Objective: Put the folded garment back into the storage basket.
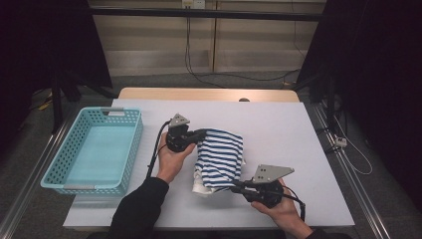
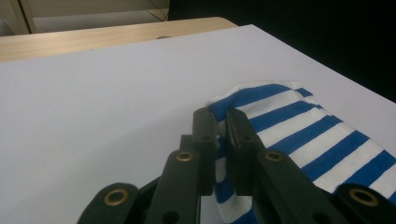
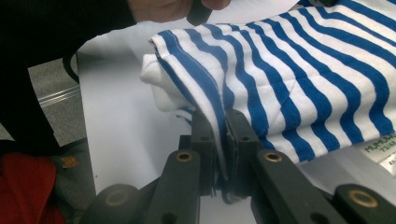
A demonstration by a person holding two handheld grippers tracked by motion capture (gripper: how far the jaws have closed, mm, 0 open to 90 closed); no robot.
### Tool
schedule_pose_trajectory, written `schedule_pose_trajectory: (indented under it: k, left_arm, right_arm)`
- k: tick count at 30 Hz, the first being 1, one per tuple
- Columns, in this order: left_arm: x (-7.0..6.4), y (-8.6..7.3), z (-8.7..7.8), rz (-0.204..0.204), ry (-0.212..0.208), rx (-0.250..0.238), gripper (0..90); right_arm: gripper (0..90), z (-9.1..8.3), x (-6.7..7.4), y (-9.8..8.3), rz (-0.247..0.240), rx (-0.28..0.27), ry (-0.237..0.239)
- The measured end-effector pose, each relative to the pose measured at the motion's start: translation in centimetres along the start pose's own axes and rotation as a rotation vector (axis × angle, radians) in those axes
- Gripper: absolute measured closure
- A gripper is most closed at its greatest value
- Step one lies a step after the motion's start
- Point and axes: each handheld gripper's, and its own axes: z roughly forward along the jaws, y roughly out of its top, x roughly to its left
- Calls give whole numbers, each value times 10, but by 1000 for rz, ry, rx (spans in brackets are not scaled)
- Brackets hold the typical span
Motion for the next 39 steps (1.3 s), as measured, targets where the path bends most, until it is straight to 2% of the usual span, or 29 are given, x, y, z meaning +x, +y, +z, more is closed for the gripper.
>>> schedule_pose_trajectory:
  k: [17, 24, 29, 30, 32, 33, 34, 35, 39]
  left_arm:
    - [4, 13, -11, -10, 11, -22, 837]
    - [5, 24, -24, -9, 17, -29, 837]
    - [3, 32, -32, -6, 37, -49, 837]
    - [3, 34, -35, 6, 42, -48, 837]
    - [3, 37, -39, 4, 41, -54, 837]
    - [5, 39, -42, 19, 47, -45, 837]
    - [5, 41, -44, 8, 49, -61, 837]
    - [6, 42, -46, 20, 52, -52, 837]
    - [8, 44, -51, -1, 62, -72, 837]
  right_arm:
    - [842, -2, 3, 17, 1, -63, 1]
    - [842, -4, 6, 27, -9, -89, 4]
    - [842, -4, 9, 36, -18, -111, 8]
    - [842, -4, 9, 37, -18, -117, 8]
    - [843, -4, 10, 41, -25, -124, 12]
    - [843, -3, 10, 42, -28, -127, 12]
    - [842, -3, 10, 43, -29, -129, 13]
    - [843, -3, 10, 45, -30, -133, 12]
    - [843, 0, 10, 51, -39, -146, 19]
